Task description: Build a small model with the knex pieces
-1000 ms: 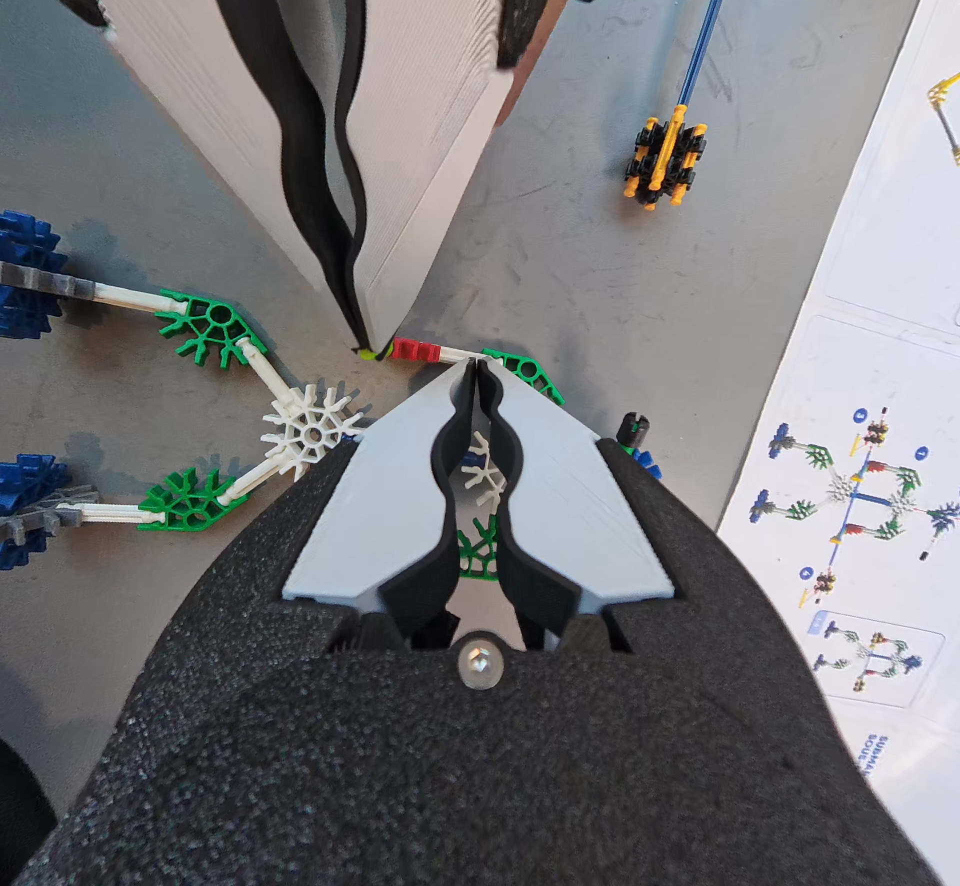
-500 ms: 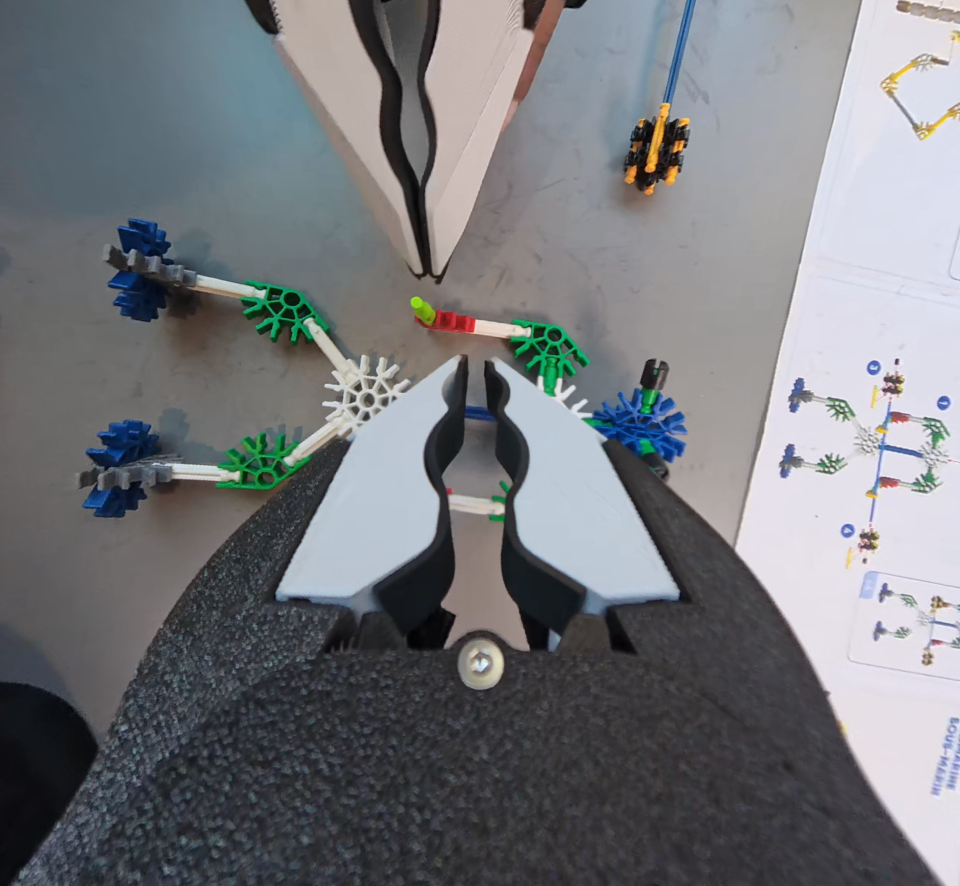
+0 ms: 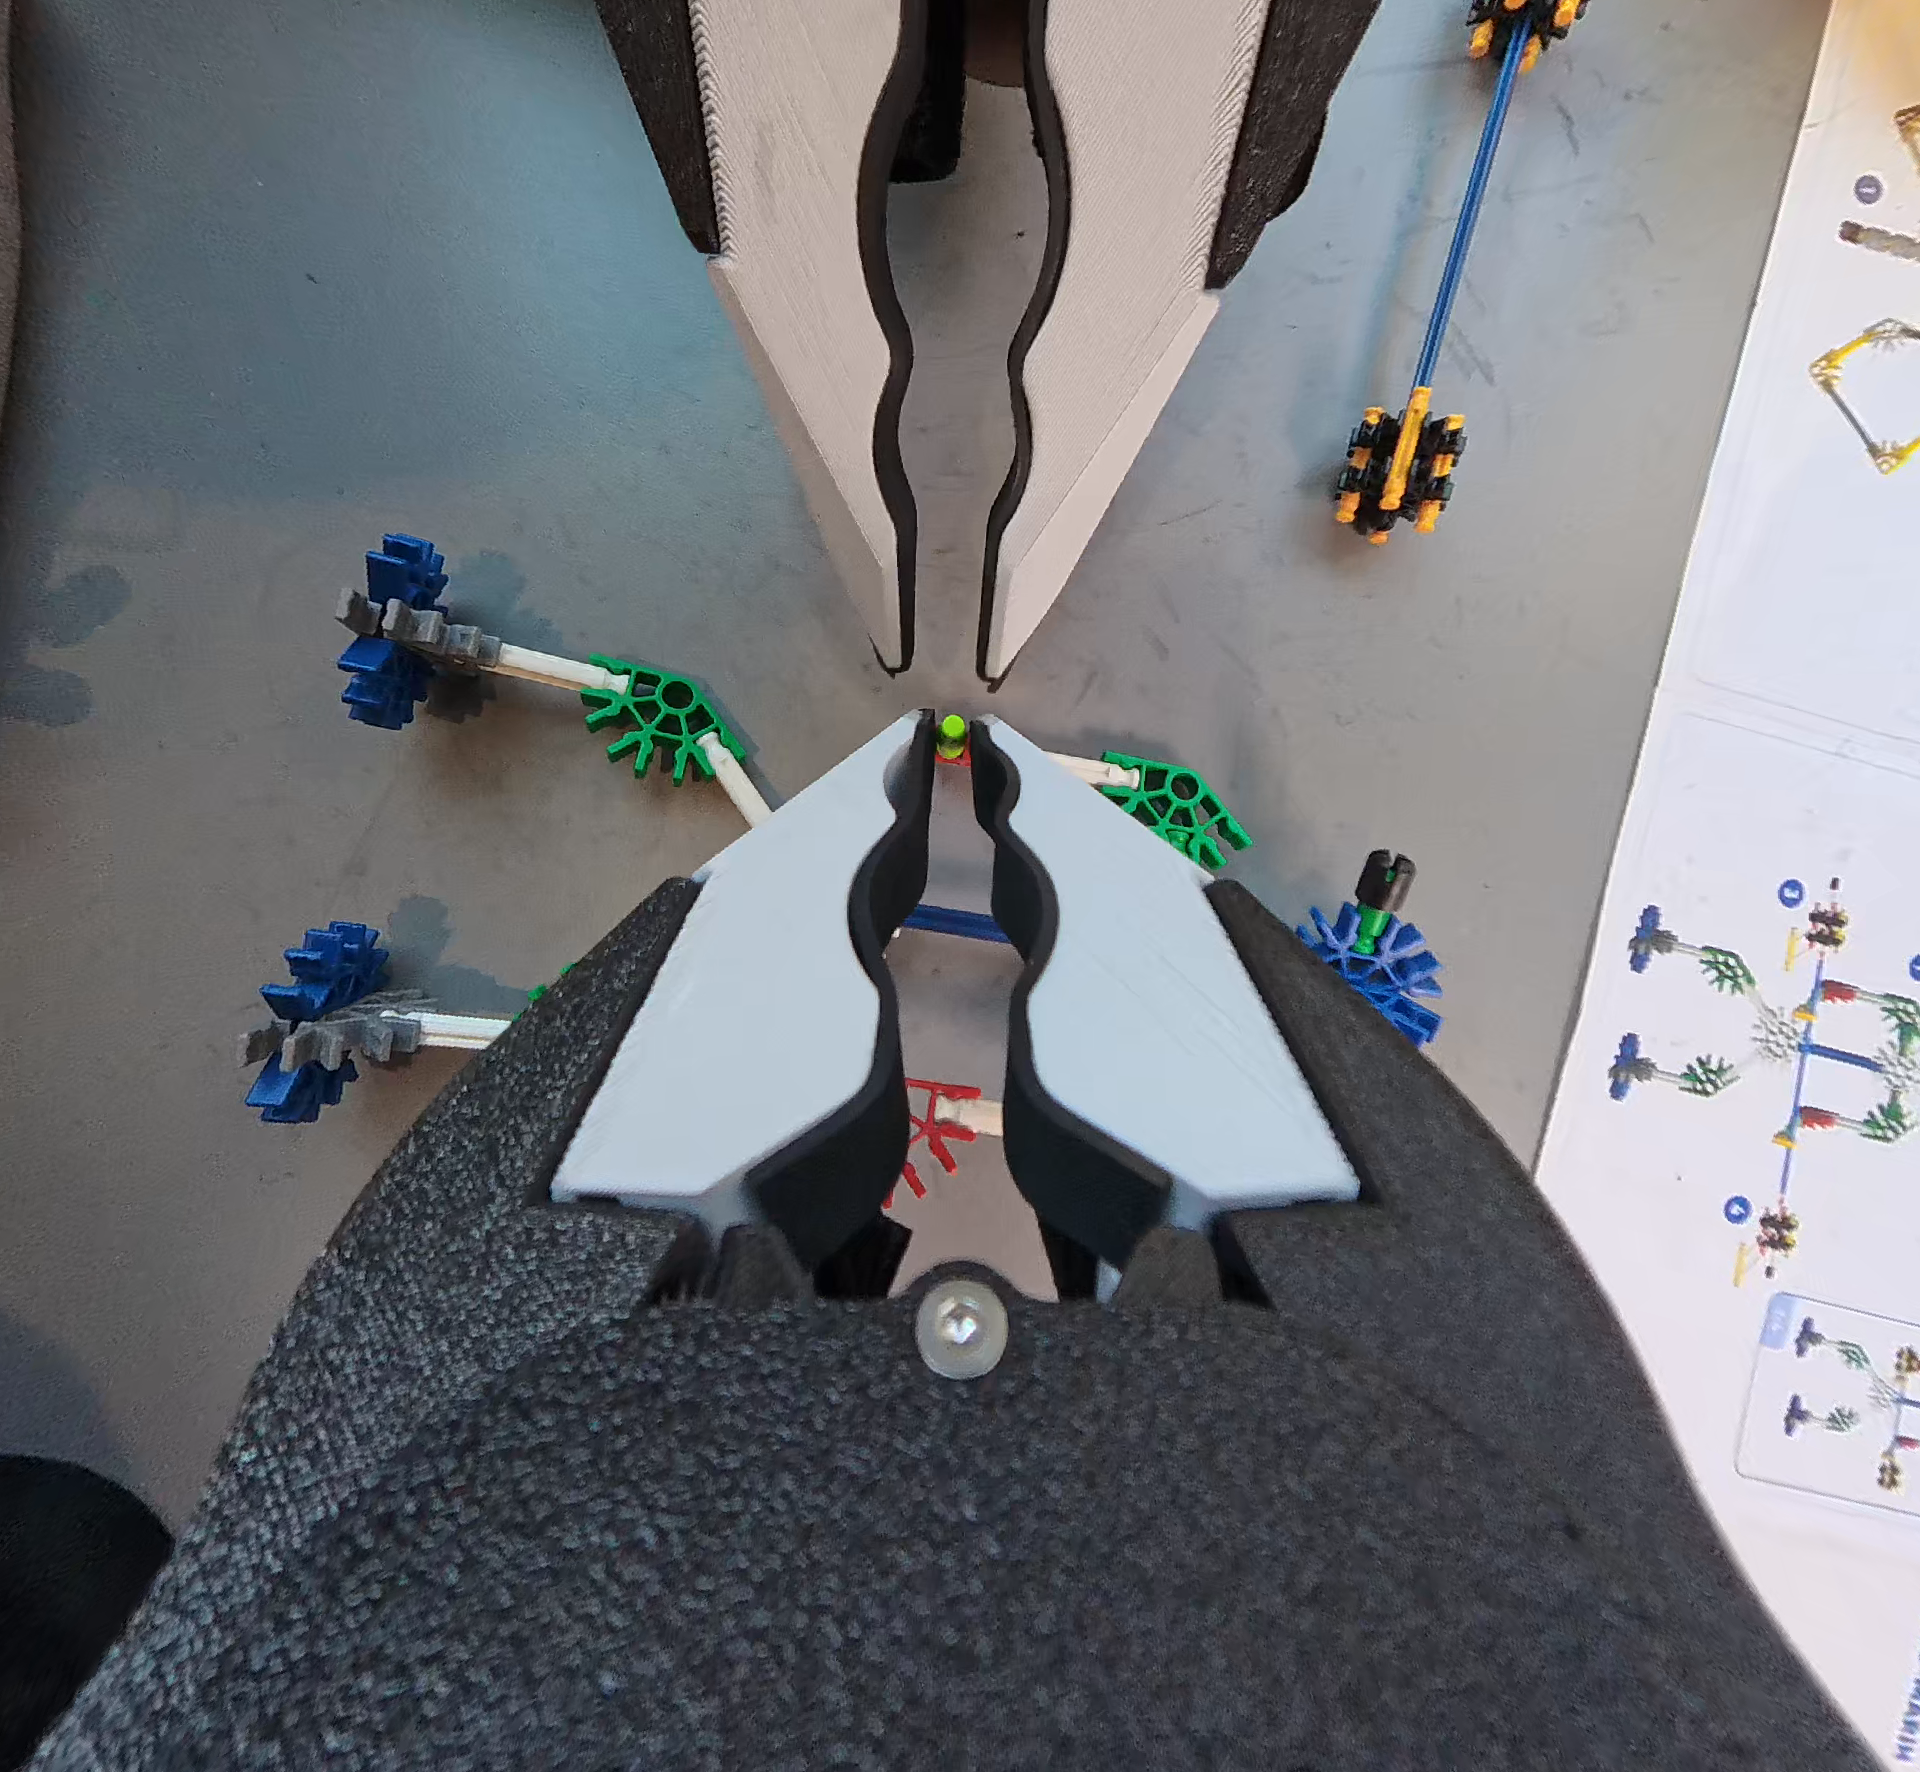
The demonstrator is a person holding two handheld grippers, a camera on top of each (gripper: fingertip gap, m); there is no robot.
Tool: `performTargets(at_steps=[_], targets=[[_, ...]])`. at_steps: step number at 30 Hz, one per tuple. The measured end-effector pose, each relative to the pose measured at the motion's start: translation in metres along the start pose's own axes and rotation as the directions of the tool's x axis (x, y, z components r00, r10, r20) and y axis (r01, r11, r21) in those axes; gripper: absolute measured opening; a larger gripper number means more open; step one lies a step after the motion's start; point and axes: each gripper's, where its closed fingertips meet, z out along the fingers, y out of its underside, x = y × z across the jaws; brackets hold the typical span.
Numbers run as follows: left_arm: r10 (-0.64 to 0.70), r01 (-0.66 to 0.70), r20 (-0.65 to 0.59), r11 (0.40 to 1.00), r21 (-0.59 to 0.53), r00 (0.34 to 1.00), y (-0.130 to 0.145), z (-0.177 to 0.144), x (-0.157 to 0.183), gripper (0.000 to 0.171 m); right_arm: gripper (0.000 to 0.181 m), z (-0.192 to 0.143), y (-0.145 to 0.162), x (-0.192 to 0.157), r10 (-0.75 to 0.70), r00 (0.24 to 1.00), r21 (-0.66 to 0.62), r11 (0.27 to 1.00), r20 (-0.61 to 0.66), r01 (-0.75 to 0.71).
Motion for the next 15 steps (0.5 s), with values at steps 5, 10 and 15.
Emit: performTargets(at_steps=[5, 10, 15], targets=[[-0.006, 0.007, 0.019, 1.000, -0.003, 1.000, 0.003, 0.006, 0.000, 0.012, 0.011, -0.023, 0.004, 0.009, 0.045, 0.998, 0.040, 0.998, -0.054, -0.042], [0.007, -0.006, 0.035, 1.000, -0.022, 0.999, 0.006, 0.015, 0.001, 0.016, 0.015, -0.056, 0.037, 0.006, 0.168, 0.978, 0.085, 0.984, -0.122, -0.159], [0.035, -0.032, 0.066, 0.999, -0.040, 0.997, 0.008, 0.019, -0.003, 0.010, 0.022, -0.069, 0.076, -0.013, 0.307, 0.940, 0.149, 0.947, -0.148, -0.286]])
